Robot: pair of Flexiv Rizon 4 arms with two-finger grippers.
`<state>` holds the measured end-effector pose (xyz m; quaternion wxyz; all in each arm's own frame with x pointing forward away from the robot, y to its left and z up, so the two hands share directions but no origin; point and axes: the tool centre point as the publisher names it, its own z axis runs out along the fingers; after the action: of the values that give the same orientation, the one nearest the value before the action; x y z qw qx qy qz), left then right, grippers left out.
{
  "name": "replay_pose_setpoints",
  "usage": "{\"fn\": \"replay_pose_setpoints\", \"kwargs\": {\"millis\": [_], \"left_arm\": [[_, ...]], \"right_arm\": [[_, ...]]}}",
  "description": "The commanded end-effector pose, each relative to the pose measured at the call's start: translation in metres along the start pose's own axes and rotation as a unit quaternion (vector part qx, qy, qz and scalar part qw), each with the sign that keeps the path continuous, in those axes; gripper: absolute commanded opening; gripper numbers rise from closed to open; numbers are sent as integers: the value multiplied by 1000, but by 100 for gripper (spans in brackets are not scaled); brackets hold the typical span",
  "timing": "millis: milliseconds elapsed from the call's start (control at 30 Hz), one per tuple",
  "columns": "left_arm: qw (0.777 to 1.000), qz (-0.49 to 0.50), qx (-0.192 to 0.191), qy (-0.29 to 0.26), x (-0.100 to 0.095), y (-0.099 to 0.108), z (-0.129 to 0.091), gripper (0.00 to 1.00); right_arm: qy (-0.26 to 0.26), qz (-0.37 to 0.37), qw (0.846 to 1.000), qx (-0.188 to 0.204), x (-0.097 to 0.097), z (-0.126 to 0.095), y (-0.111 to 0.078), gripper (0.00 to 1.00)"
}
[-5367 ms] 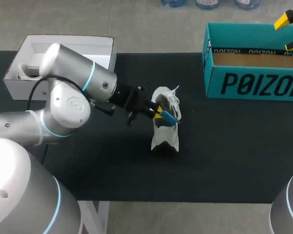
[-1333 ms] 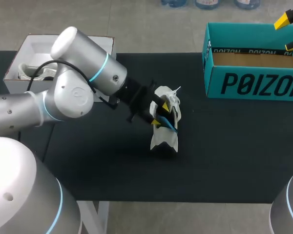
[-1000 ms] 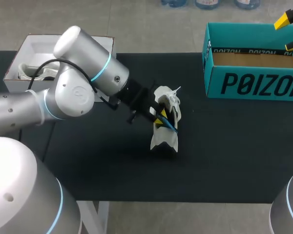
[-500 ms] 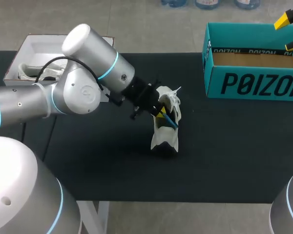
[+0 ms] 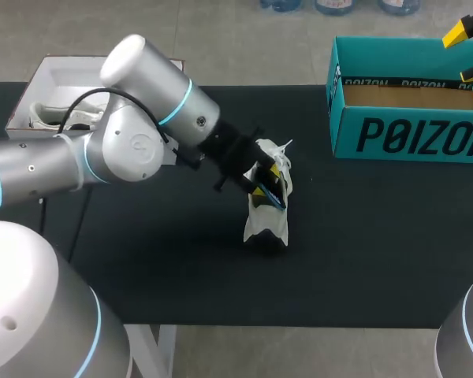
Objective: Take the shoe out of the shoebox, open the shoe tongue, remove and reinsert the insole, then place the shoe into the shoebox
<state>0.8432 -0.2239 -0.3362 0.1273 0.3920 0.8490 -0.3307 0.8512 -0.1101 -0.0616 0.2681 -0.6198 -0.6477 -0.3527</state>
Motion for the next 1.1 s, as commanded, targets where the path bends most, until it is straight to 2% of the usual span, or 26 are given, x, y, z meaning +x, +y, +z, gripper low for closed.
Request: {"fn": "replay_pose_setpoints", "kwargs": {"millis": [33, 133, 167, 200, 233, 367, 467, 767, 900, 967, 1000, 1033, 1100], "left_arm": [[1000, 4, 4, -1, 7, -8, -8, 38], [1000, 6, 10, 3, 9, -12, -4, 27], [1000, 7, 11, 5, 10, -13, -3, 21], [1000, 9, 12, 9, 11, -13, -1, 8], [1000, 10, 12, 11, 12, -14, 0, 0], [1000, 14, 7, 26, 17, -9, 8, 0], [999, 21, -11, 33, 17, 0, 13, 0], [998, 22, -55, 31, 5, 26, 21, 0], [998, 18, -48, 32, 7, 21, 19, 0], [999, 18, -39, 32, 9, 14, 15, 35], [999, 20, -37, 31, 11, 10, 12, 44], [999, 22, -34, 32, 12, 8, 9, 48], [999, 24, -31, 29, 14, 4, 3, 47]], "right_arm": [[-1, 1, 1000, 2, 0, 0, 2, 100], [-1, 1, 1000, 2, 0, 0, 2, 100], [-1, 1, 1000, 2, 0, 0, 2, 100], [-1, 1, 1000, 2, 0, 0, 2, 100], [-1, 1, 1000, 2, 0, 0, 2, 100], [-1, 1, 1000, 2, 0, 0, 2, 100], [-1, 1, 1000, 2, 0, 0, 2, 100], [-1, 1, 1000, 2, 0, 0, 2, 100], [-1, 1, 1000, 2, 0, 0, 2, 100], [-1, 1, 1000, 2, 0, 0, 2, 100], [-1, 1, 1000, 2, 0, 0, 2, 100], [-1, 1, 1000, 2, 0, 0, 2, 100], [-1, 1, 1000, 2, 0, 0, 2, 100]]}}
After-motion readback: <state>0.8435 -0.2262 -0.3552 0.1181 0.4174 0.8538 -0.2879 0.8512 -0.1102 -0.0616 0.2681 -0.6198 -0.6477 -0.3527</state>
